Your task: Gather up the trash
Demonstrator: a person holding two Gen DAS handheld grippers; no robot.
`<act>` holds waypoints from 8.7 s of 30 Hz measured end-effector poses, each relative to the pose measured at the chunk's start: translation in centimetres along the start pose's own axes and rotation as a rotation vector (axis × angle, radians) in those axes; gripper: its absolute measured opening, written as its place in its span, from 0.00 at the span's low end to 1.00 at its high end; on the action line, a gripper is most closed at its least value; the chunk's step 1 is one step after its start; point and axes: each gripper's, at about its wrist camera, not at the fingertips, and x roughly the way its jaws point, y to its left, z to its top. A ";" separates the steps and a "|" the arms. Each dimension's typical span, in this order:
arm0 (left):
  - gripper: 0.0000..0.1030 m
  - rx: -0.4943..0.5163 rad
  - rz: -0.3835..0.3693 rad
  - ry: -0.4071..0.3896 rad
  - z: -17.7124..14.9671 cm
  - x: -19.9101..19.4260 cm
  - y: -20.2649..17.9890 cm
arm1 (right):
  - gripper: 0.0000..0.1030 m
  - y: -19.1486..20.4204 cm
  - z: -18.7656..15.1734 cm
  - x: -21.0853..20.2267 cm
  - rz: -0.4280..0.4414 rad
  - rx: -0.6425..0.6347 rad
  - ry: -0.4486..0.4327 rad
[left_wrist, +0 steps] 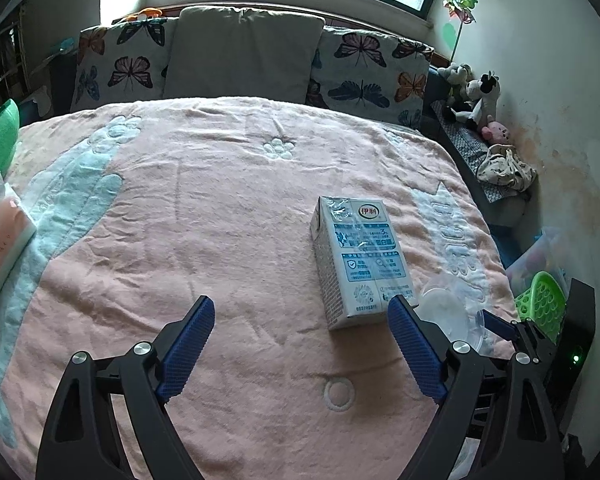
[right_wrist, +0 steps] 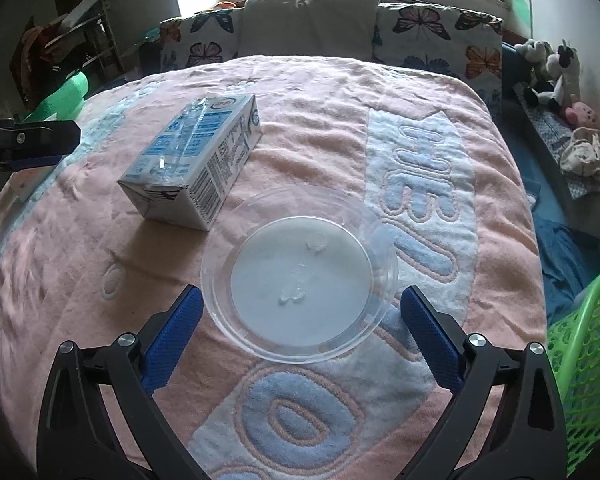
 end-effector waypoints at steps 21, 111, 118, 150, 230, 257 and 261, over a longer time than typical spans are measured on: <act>0.87 0.053 0.038 0.023 0.5 5.2 -5.3 | 0.86 -2.8 -2.4 -6.1 -0.018 0.052 -0.094; 0.64 0.623 -0.259 0.091 -11.2 1.4 -34.6 | 0.89 -18.5 -20.6 -22.1 -0.341 0.465 -0.220; 0.64 0.631 -0.251 0.133 -12.1 3.0 -35.3 | 0.89 -18.4 -20.9 -22.1 -0.333 0.474 -0.218; 0.84 0.437 -0.223 -0.084 -12.4 -6.8 -22.8 | 0.90 -9.8 -19.9 -23.9 -0.239 0.408 -0.274; 0.93 0.078 0.093 -0.233 -20.5 -14.6 -3.6 | 0.95 3.1 -15.7 -20.0 -0.062 0.209 -0.189; 0.93 0.071 0.107 -0.221 -20.6 -14.2 -3.5 | 0.95 3.0 -15.8 -19.6 -0.064 0.214 -0.181; 0.93 0.073 0.106 -0.216 -20.7 -14.0 -3.5 | 0.95 3.0 -15.8 -19.7 -0.064 0.214 -0.180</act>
